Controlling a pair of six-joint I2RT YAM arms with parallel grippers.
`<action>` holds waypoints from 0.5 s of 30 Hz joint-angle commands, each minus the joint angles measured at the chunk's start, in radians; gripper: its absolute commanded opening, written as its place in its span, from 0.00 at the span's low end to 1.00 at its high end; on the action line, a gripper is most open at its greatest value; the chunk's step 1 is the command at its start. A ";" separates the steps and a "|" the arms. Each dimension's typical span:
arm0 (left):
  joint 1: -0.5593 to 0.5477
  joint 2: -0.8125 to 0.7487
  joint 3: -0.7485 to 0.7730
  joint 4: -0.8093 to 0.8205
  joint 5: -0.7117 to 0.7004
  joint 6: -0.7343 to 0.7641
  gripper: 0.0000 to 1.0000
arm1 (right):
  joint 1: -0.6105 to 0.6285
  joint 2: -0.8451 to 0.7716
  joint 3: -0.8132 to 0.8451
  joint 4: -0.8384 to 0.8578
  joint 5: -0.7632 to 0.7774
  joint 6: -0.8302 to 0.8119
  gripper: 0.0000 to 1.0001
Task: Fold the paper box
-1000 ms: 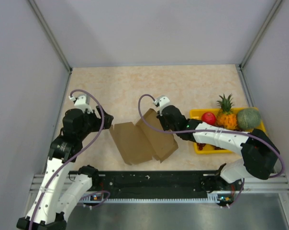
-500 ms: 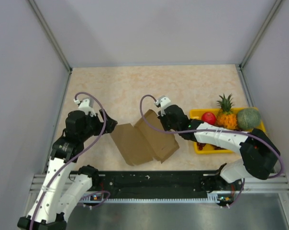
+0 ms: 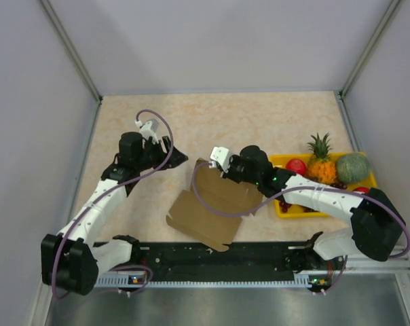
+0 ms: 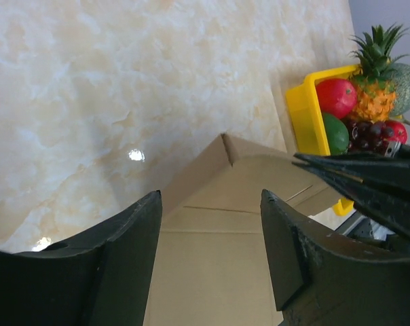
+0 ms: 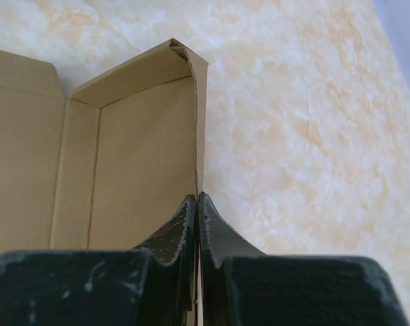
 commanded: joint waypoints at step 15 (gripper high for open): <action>-0.087 0.162 0.034 0.180 -0.036 -0.031 0.78 | 0.223 0.165 -0.117 0.590 0.399 -0.722 0.00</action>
